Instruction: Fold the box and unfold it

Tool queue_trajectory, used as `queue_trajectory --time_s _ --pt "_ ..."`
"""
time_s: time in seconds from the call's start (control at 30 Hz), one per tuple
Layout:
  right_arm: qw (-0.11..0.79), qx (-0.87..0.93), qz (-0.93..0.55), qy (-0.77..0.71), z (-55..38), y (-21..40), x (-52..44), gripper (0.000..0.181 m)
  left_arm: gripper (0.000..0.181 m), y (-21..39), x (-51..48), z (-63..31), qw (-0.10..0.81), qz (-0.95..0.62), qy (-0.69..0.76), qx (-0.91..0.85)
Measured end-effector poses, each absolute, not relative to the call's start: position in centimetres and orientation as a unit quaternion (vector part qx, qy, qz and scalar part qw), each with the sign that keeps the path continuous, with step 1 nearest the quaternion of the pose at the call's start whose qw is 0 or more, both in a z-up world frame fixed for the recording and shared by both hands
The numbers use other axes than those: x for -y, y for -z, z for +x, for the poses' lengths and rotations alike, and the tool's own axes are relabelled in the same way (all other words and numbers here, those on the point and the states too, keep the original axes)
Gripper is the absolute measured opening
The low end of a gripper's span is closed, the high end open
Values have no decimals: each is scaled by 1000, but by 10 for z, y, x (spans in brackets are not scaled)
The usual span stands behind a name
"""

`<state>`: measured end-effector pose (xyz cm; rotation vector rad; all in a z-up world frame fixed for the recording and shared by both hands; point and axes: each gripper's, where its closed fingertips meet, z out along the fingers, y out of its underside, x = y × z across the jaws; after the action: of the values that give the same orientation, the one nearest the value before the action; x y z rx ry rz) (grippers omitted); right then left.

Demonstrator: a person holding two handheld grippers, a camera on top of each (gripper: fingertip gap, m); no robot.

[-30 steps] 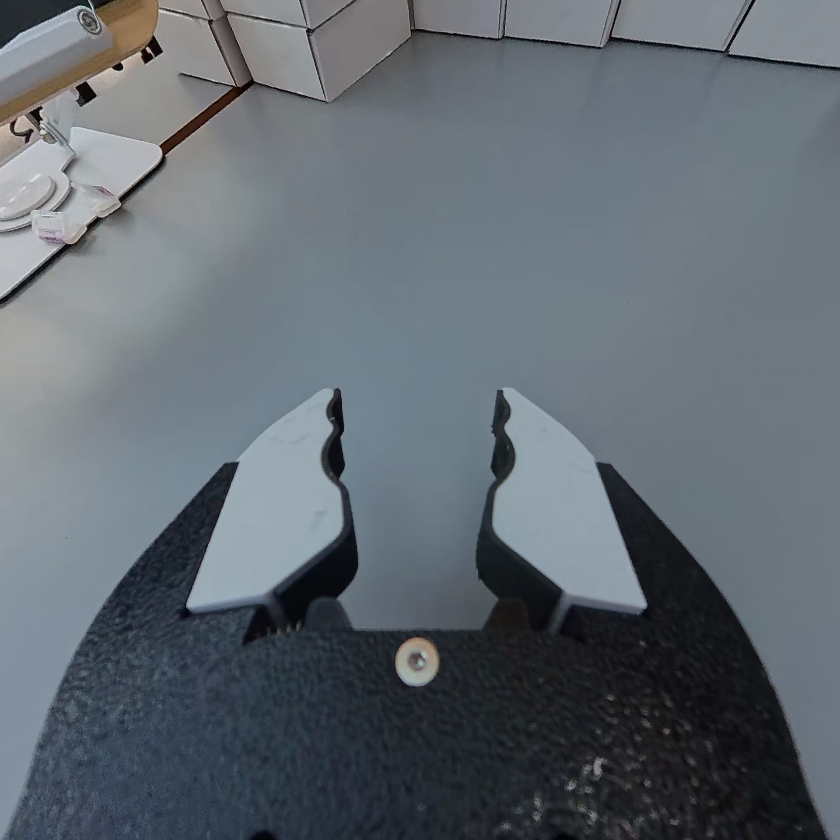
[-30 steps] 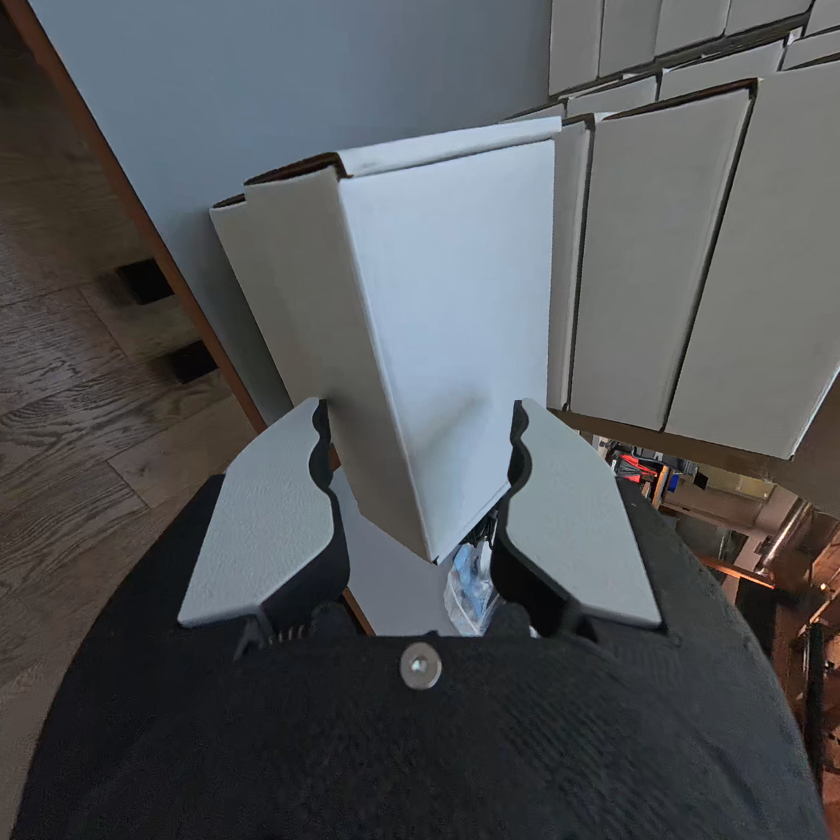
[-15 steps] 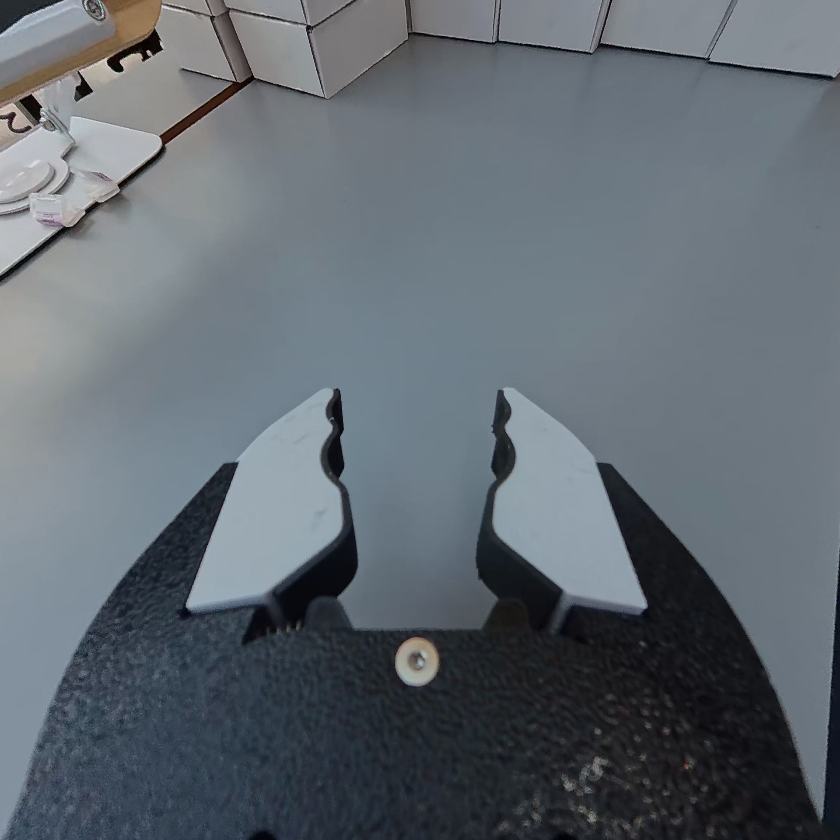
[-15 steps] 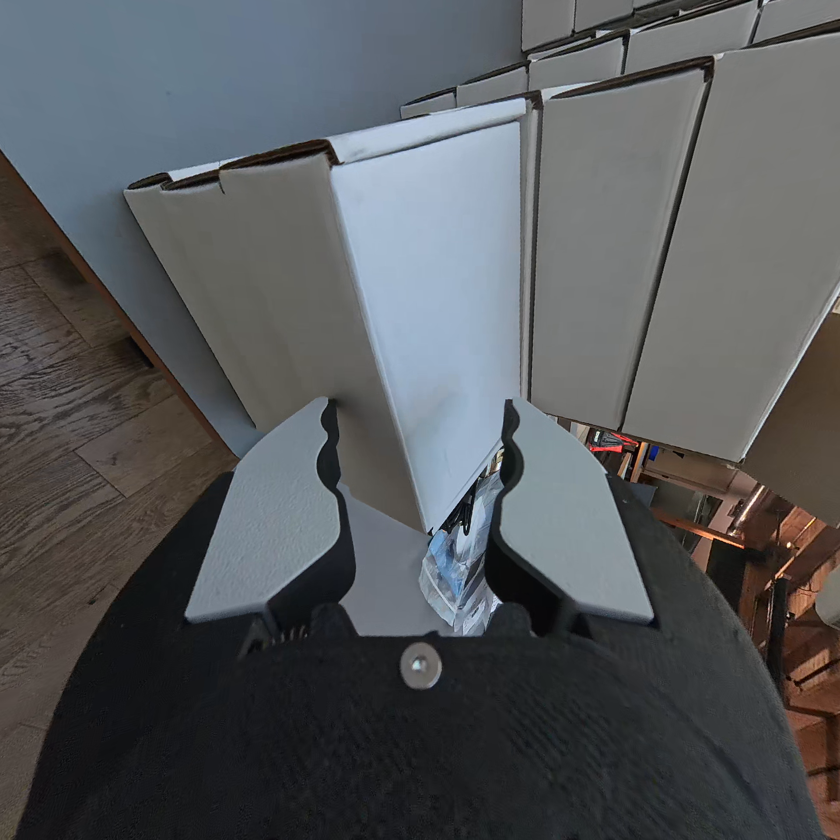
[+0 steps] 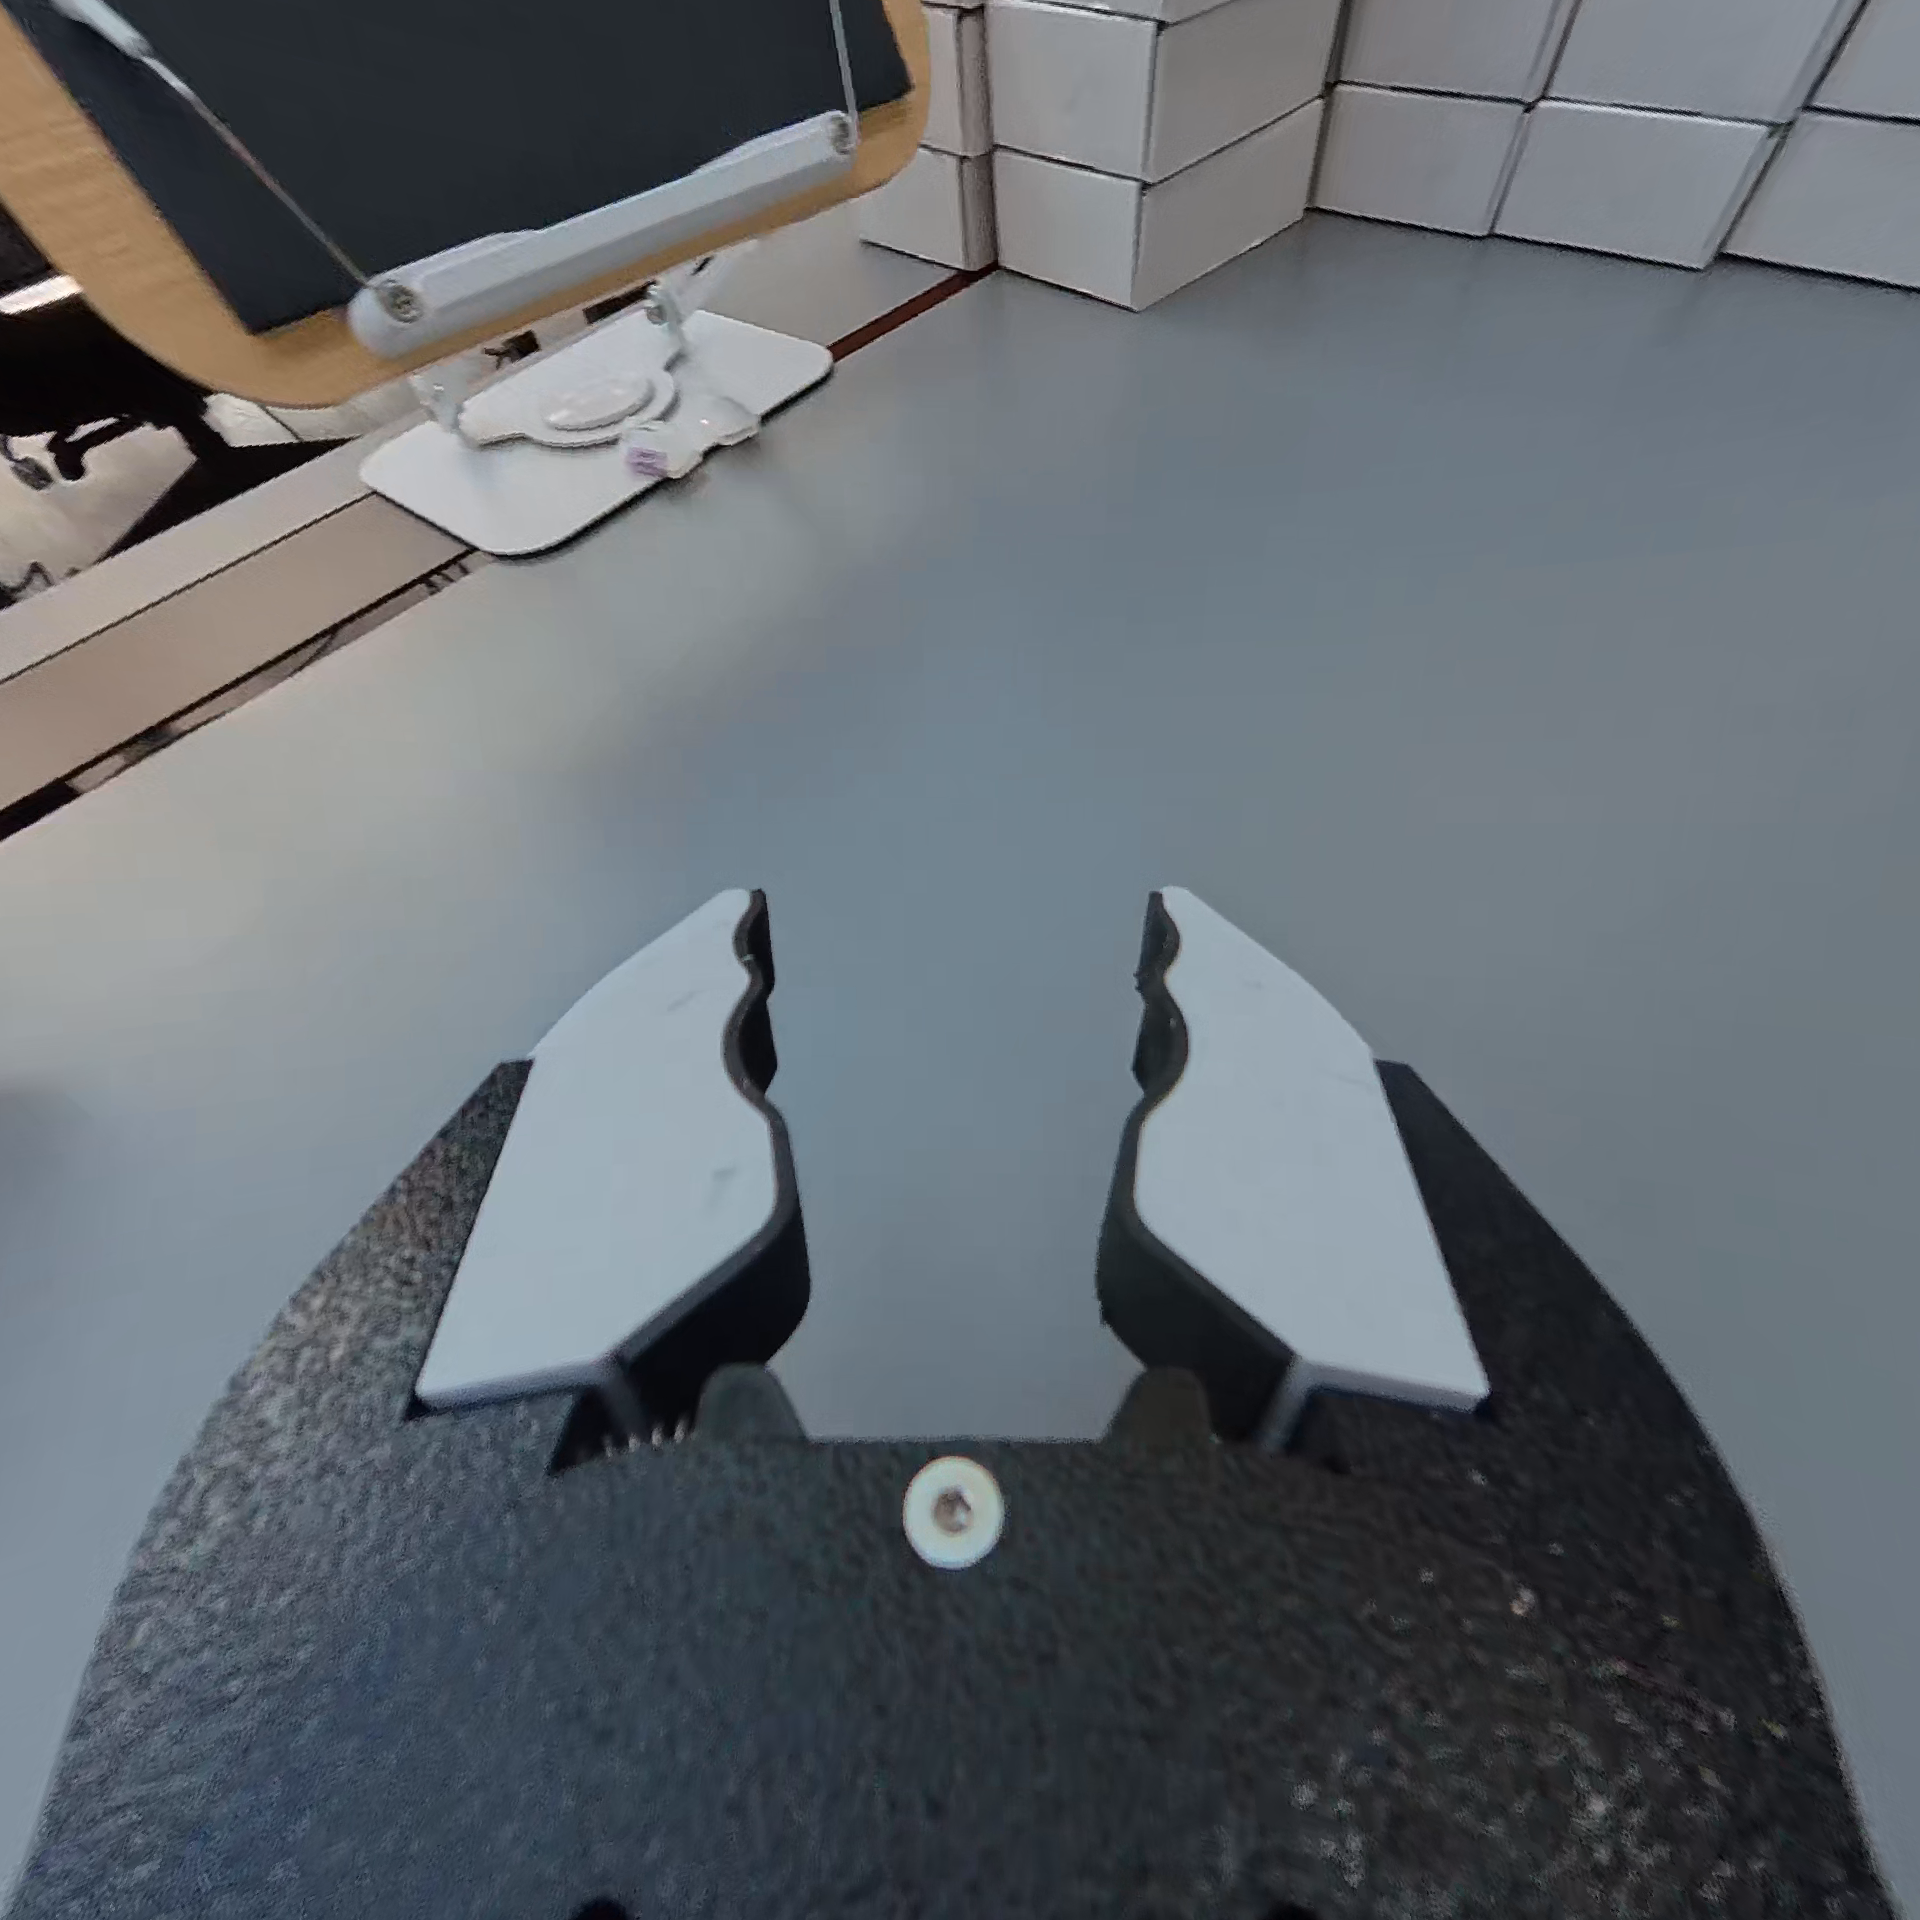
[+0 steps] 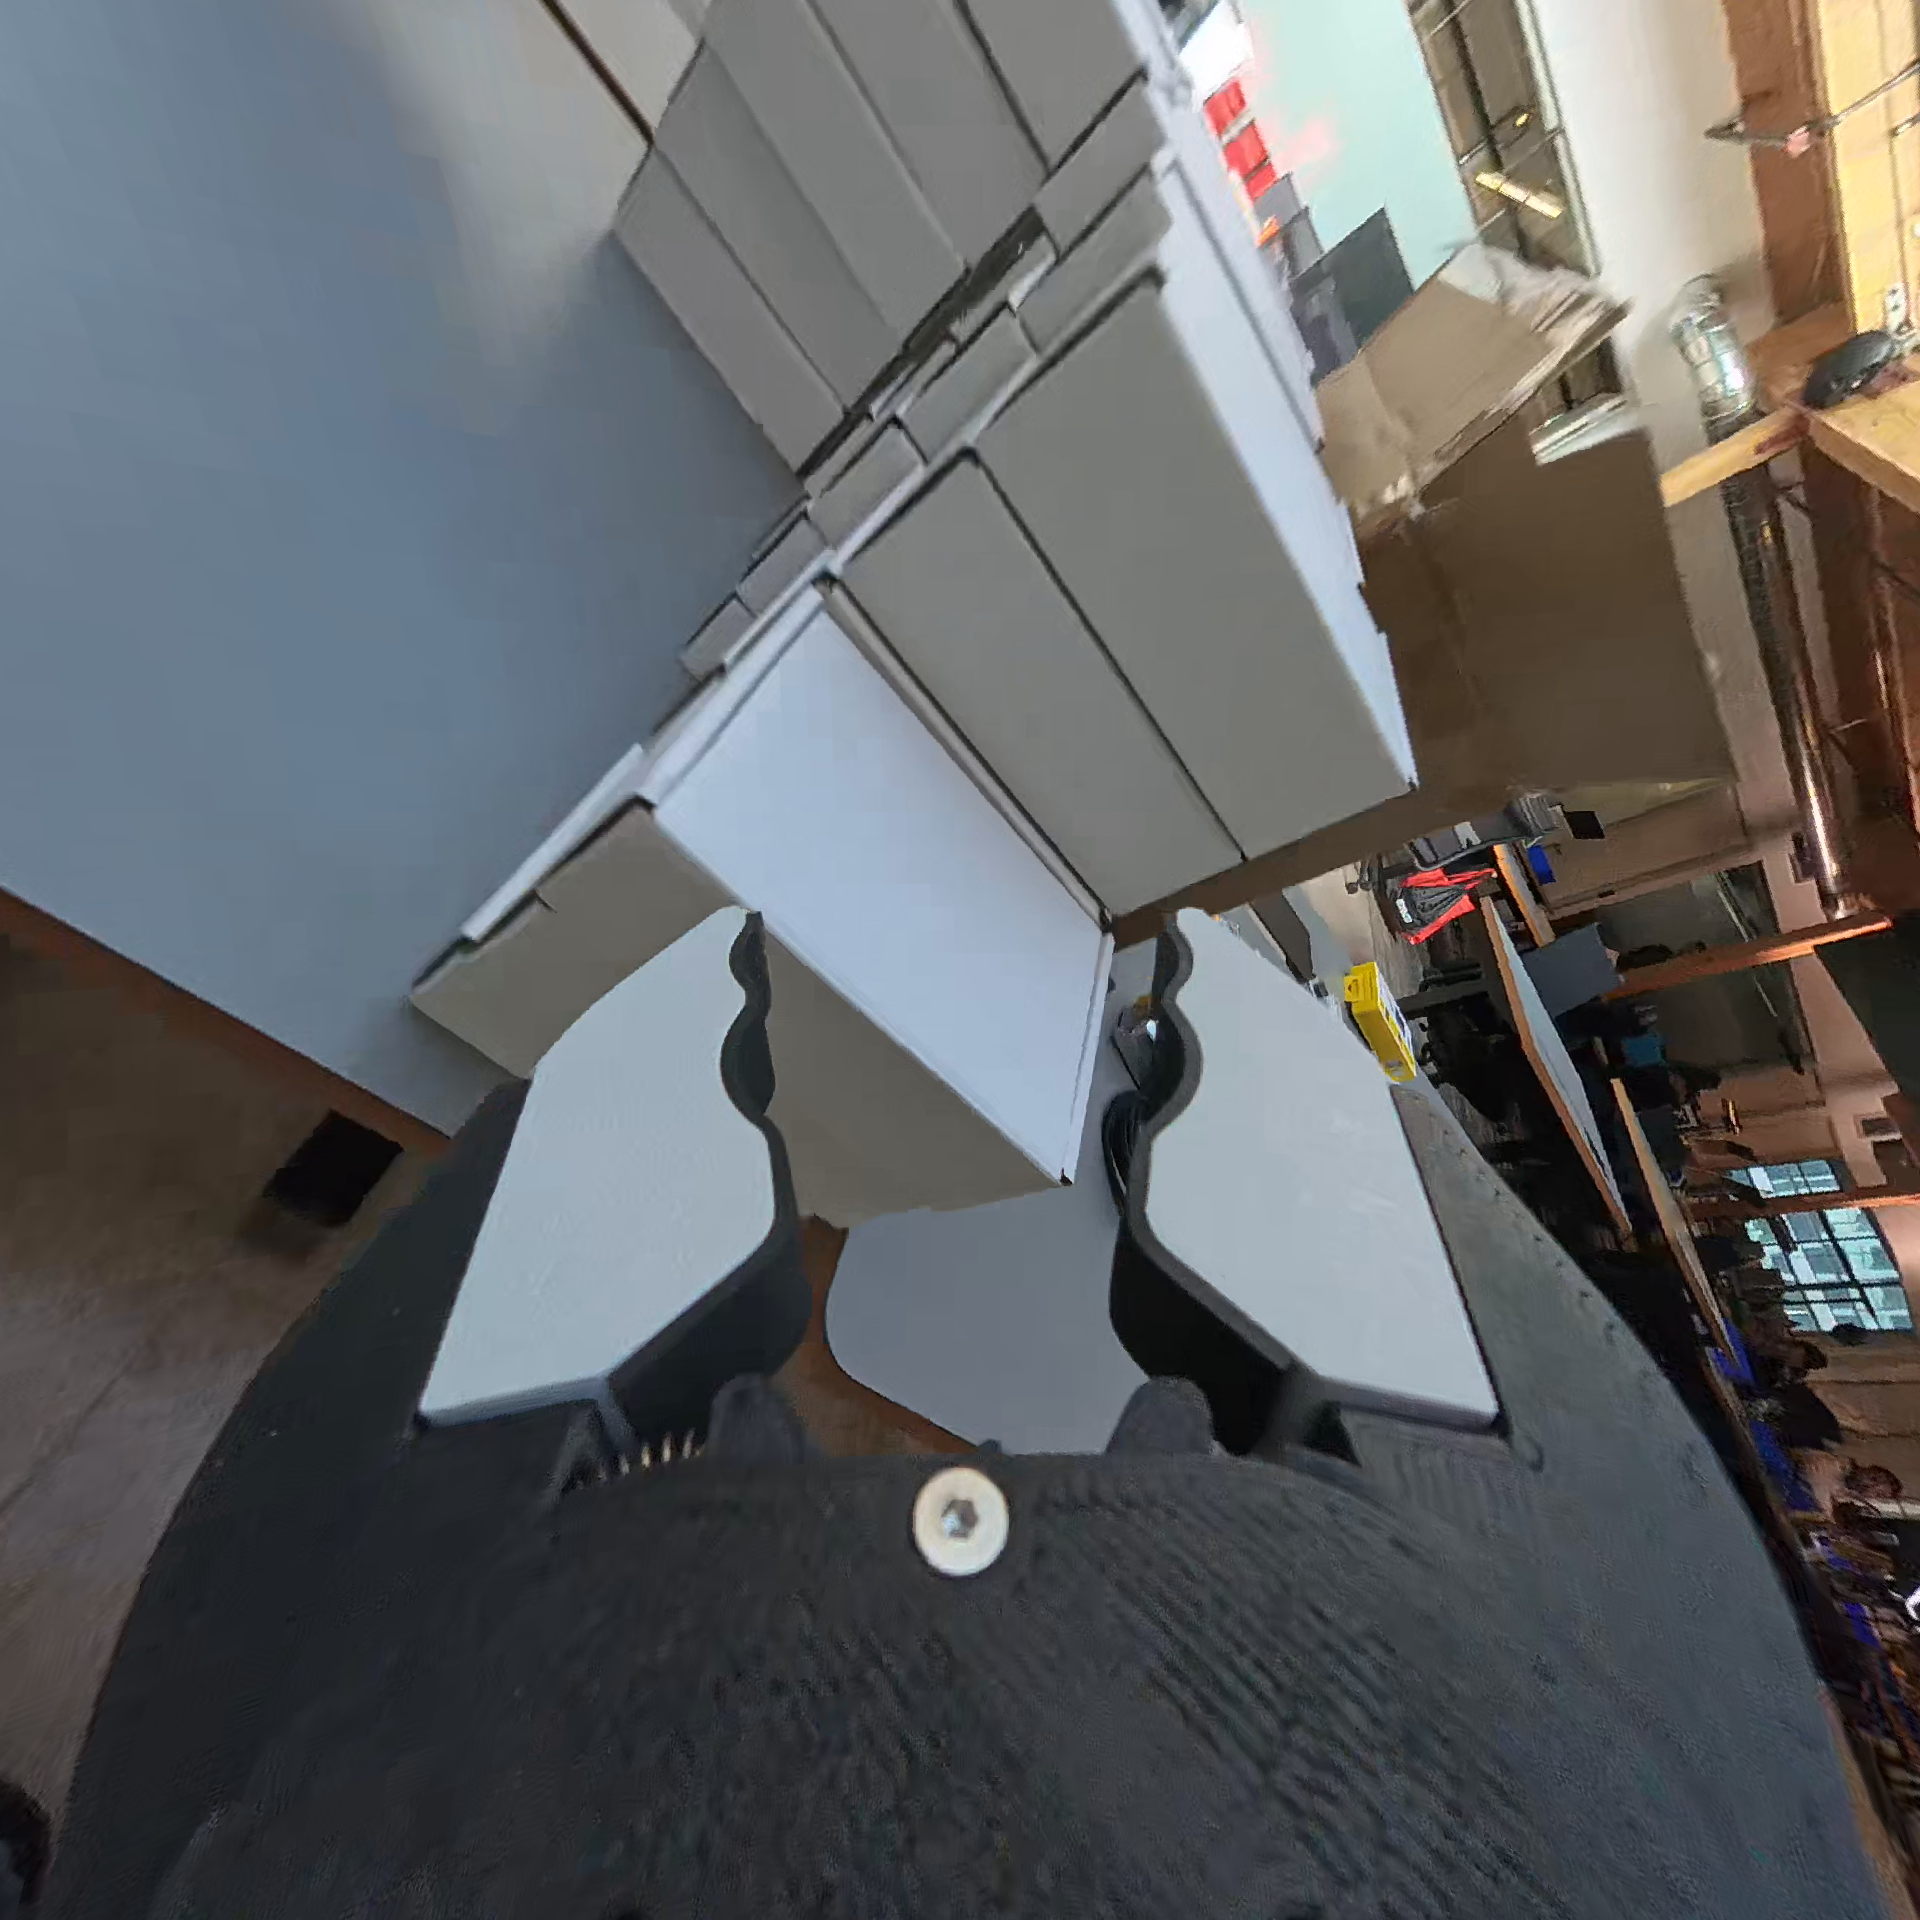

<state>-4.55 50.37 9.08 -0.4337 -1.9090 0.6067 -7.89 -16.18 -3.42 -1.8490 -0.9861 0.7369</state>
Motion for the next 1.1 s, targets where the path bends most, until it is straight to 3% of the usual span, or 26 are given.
queue_trajectory --time_s 0.03,0.27,0.37,0.47,0.63,0.83,0.93,1.1 --pt "521 786 -180 -280 -39 -95 -488 70 67 30 184 -84 435 -736 -318 410" --pt "389 814 -127 -413 -3 -61 -337 61 77 0 364 -131 339 -680 -447 472" --pt "317 833 -90 -445 3 -35 -280 62 79 1 432 -158 265 -704 -449 482" --pt "266 844 -65 -462 1 -15 -241 62 82 7 475 -183 247 -711 -418 509" --pt "220 853 -53 -471 -12 0 -203 63 87 15 508 -215 288 -685 -346 572" --pt "190 863 -41 -466 -25 13 -179 63 91 49 523 -223 246 -705 -304 591" --pt "186 870 -33 -456 -30 22 -174 63 88 50 520 -219 227 -725 -309 572" --pt "185 868 -22 -460 -35 25 -164 63 68 52 516 -198 132 -777 -338 515"
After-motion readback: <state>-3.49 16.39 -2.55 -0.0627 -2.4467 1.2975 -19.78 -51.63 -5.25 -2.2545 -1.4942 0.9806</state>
